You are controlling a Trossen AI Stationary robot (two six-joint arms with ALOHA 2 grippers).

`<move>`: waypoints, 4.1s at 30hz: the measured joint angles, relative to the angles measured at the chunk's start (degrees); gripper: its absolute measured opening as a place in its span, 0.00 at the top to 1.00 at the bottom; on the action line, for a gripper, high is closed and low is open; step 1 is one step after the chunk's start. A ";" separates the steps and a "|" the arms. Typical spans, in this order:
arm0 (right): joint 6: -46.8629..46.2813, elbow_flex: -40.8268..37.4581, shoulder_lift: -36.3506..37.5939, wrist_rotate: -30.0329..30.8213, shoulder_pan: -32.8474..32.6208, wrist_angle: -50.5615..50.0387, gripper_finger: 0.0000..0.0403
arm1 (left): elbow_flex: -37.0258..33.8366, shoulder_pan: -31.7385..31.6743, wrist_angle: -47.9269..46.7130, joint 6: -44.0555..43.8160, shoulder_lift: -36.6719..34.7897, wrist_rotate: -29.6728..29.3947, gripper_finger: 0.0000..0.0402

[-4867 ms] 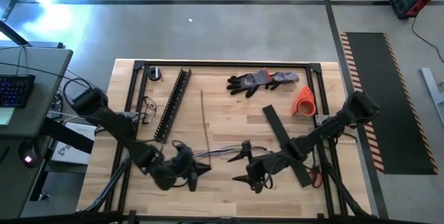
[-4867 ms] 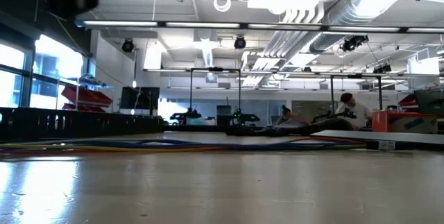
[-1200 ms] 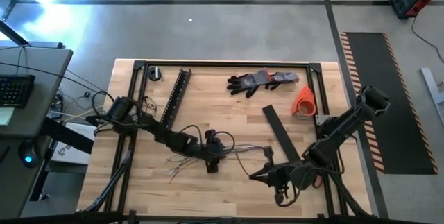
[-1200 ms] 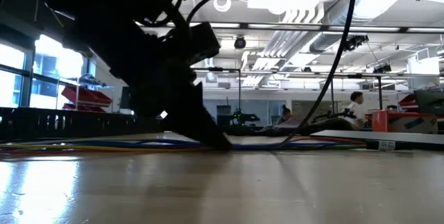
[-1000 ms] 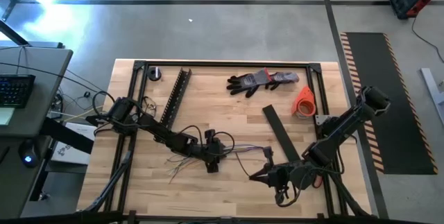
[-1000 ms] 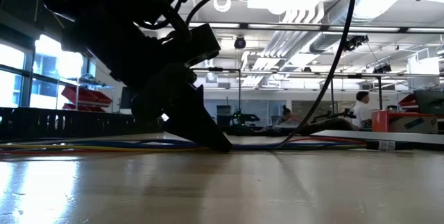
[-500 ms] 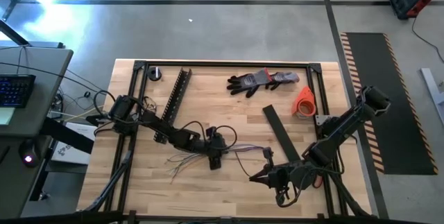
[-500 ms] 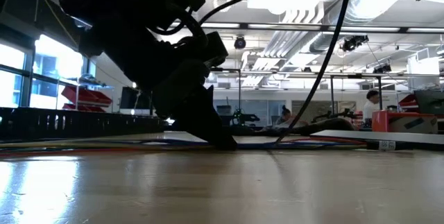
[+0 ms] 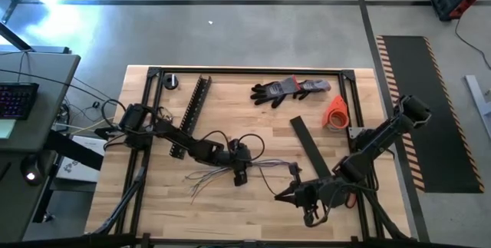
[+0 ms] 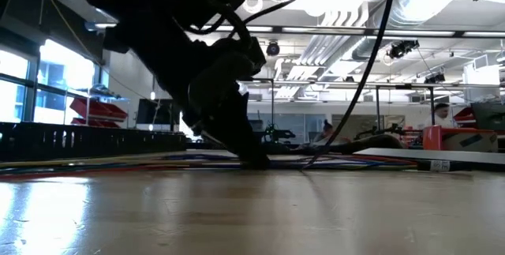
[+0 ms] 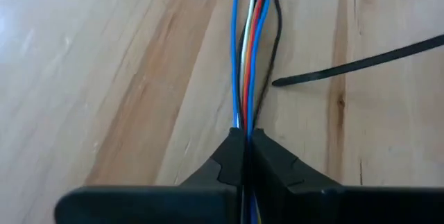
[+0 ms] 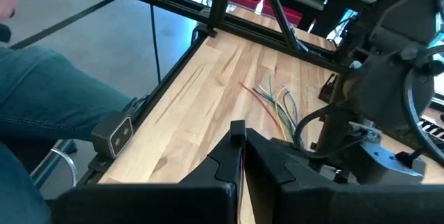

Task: Ziptie cables
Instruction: Wrap the cables wires with the black zip tie

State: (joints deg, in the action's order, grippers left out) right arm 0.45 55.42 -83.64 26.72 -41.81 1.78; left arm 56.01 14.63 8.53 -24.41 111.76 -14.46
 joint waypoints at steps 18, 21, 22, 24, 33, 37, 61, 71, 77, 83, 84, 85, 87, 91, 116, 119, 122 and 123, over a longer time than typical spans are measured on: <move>0.36 0.00 -7.52 -3.62 6.37 0.94 1.00 | 2.53 1.17 -0.90 -0.60 -0.82 0.24 1.00; 1.55 0.00 -7.52 -2.88 6.61 0.90 1.00 | 2.43 1.19 -1.10 -0.58 -0.82 0.04 1.00; 1.57 0.00 -7.52 -2.81 6.80 0.91 1.00 | 2.40 1.18 -1.14 -0.62 -0.82 -0.48 0.99; 1.59 0.00 -7.52 -2.79 6.96 0.94 1.00 | 2.36 1.18 -1.32 -0.78 -0.82 -0.79 0.97; 2.60 0.00 -7.02 -2.74 5.70 2.28 1.00 | 2.36 0.66 -1.76 5.30 -0.76 -1.16 0.65; 2.83 0.00 -4.69 -2.73 4.70 2.42 1.00 | 2.12 0.33 -1.34 6.52 0.02 -1.33 0.51; 5.43 0.02 2.03 -2.11 -1.79 3.13 1.00 | 3.37 -4.24 -6.09 3.97 4.69 6.49 0.99; 2.92 0.02 -1.20 1.49 1.30 0.56 1.00 | 9.96 -2.60 -16.16 4.60 1.85 5.57 1.00; 2.34 0.02 -3.24 0.14 3.03 0.66 1.00 | 10.90 -2.08 -15.66 4.56 1.19 5.03 1.00; 2.43 0.04 -5.31 -0.24 4.83 0.78 1.00 | 10.92 -1.65 -14.51 4.07 1.16 4.77 1.00; 2.48 0.04 -5.96 -0.54 5.27 0.54 1.00 | 10.92 -1.55 -14.24 4.08 1.33 4.71 1.00; 2.83 0.04 -6.64 -1.25 5.83 0.65 1.00 | 10.92 -1.43 -13.93 4.08 1.40 4.68 1.00; 3.30 0.04 -8.31 -3.11 6.98 2.28 1.00 | 10.92 -0.99 -13.03 4.08 1.45 4.77 1.00; 3.65 0.00 -11.73 -8.46 9.62 4.55 1.00 | 11.06 -0.20 -11.76 3.85 1.95 3.40 0.99; -1.40 -21.41 -12.37 -15.62 18.33 42.15 1.00 | 1.08 6.74 11.92 14.40 -1.54 -10.84 0.69; -0.52 -20.88 -12.37 -16.32 18.55 42.01 1.00 | -1.64 6.67 20.57 15.60 -1.43 -9.51 0.69; -0.48 -20.90 -12.37 -16.30 18.72 41.83 1.00 | -3.28 6.67 24.74 15.66 -1.26 -8.58 0.69; -0.48 -20.90 -12.37 -16.32 18.79 41.88 1.00 | -3.41 6.67 25.74 15.68 -0.82 -8.43 0.69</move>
State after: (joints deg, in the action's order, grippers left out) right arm -0.03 34.52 -96.01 10.40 -23.02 43.67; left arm 52.60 21.30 34.26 -8.73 110.94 -22.88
